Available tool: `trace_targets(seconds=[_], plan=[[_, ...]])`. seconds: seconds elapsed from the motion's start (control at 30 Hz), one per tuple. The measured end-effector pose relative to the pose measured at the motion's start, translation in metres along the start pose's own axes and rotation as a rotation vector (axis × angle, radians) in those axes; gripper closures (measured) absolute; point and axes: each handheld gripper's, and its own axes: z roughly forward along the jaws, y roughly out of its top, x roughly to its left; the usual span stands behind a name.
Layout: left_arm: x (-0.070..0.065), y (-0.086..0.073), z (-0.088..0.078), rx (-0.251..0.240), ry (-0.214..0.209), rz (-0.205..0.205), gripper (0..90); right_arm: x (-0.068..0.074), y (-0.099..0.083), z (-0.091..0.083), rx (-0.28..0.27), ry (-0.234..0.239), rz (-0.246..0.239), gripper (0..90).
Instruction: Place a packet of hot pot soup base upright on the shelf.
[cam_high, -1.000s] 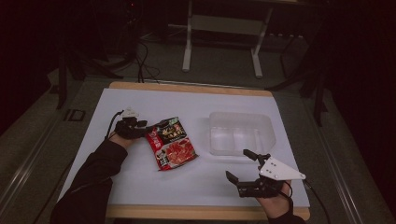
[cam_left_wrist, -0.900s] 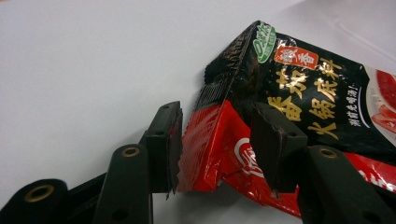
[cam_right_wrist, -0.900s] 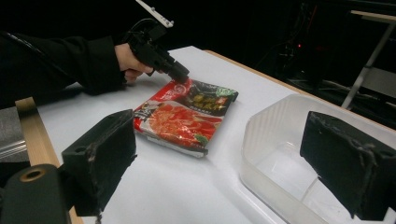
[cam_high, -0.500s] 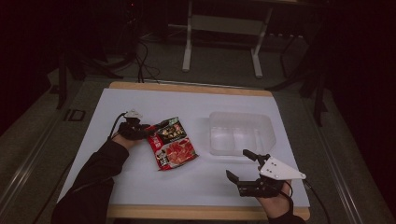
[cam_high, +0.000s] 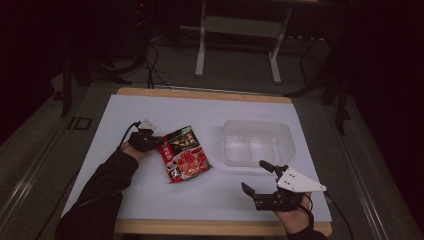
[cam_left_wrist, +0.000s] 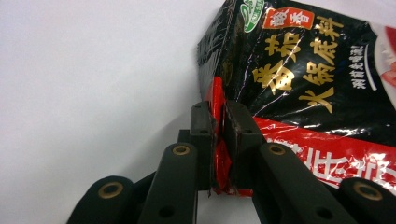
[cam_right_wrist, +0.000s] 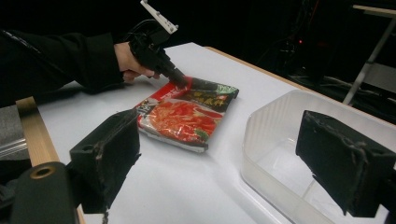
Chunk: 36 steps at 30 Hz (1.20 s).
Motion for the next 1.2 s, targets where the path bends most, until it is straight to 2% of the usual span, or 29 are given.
trace_targets(seconds=[0.13, 0.23, 0.3, 0.53, 0.8, 0.9, 1.13, 1.2], plan=[[-0.004, 0.002, -0.002, -0.010, 0.026, 0.004, 85.4, -0.001, 0.000, 0.000, 0.000, -0.004, 0.002, 13.7], [-0.003, 0.003, -0.006, -0.012, 0.019, 0.004, 86.6, -0.001, 0.000, -0.001, -0.001, -0.006, 0.006, 13.7], [-0.002, 0.004, -0.008, -0.018, 0.008, -0.012, 86.9, -0.002, 0.000, -0.001, -0.002, -0.007, 0.011, 13.7], [-0.005, 0.008, -0.019, -0.044, 0.010, -0.003, 87.1, -0.003, 0.000, -0.002, -0.006, -0.013, 0.018, 13.9], [-0.019, 0.020, -0.036, -0.091, 0.049, 0.072, 87.4, -0.004, 0.000, -0.002, -0.014, -0.014, 0.023, 14.0], [-0.025, 0.024, -0.044, -0.113, 0.058, 0.088, 87.4, -0.004, 0.001, -0.003, -0.017, -0.015, 0.026, 14.0], [-0.040, 0.033, -0.062, -0.150, 0.071, 0.133, 87.2, -0.005, 0.001, -0.005, -0.024, -0.022, 0.034, 15.0], [-0.044, 0.036, -0.068, -0.169, 0.063, 0.139, 87.2, -0.005, 0.002, -0.006, -0.037, -0.027, 0.032, 16.1]])
